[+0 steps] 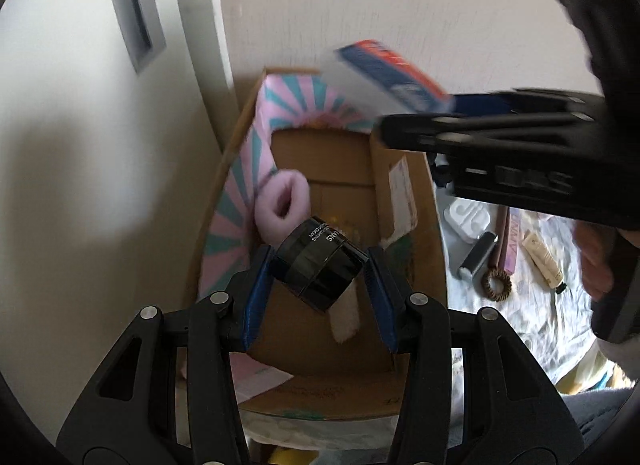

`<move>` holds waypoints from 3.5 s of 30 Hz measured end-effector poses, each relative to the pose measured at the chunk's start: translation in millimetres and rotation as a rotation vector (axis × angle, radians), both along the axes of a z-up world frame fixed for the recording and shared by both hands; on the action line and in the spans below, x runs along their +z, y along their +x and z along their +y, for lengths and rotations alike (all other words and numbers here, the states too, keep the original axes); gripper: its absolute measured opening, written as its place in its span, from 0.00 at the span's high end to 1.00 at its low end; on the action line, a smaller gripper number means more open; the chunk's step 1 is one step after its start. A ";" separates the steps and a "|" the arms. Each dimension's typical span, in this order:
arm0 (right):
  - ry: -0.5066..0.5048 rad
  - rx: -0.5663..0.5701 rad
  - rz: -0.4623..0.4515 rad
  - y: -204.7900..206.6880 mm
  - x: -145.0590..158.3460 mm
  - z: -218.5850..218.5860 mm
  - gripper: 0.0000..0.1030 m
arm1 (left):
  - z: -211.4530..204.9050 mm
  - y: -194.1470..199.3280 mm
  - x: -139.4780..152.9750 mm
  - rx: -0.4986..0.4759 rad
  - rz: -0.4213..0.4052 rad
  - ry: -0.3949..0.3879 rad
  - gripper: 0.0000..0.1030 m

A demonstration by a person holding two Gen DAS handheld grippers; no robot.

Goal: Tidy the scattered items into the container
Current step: 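Carry the jar and toothpick box into the striped box and release both, then grasp the black cylinder with left tool while right grasps the cream tube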

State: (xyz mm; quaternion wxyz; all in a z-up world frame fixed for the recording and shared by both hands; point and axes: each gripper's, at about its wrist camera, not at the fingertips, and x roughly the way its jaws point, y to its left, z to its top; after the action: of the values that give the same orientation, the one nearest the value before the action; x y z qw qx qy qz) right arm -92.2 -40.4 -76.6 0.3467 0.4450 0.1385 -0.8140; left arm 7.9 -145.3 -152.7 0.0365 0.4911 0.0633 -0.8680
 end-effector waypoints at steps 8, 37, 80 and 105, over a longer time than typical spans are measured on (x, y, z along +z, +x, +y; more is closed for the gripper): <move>0.090 0.040 -0.036 -7.6 -32.4 -35.5 0.51 | -8.4 -3.2 -18.7 0.047 -0.038 0.048 0.35; 0.060 -0.420 0.156 19.6 51.1 223.9 0.36 | 69.5 -17.6 84.2 -0.212 0.161 -0.036 0.02; 0.127 -0.520 -0.168 56.8 -121.5 288.6 0.35 | 192.4 -91.0 -116.5 -0.443 -0.286 -0.187 0.30; 0.117 -0.444 -0.156 86.4 -104.5 283.2 0.71 | 194.5 -52.3 -79.3 -0.507 -0.190 -0.093 0.80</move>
State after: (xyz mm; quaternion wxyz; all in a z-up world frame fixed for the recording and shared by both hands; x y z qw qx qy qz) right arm -5.8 242.8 -181.1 0.1428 0.5455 0.0568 -0.8239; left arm -44.4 49.1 -232.0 -0.1538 0.5682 -0.1053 -0.8015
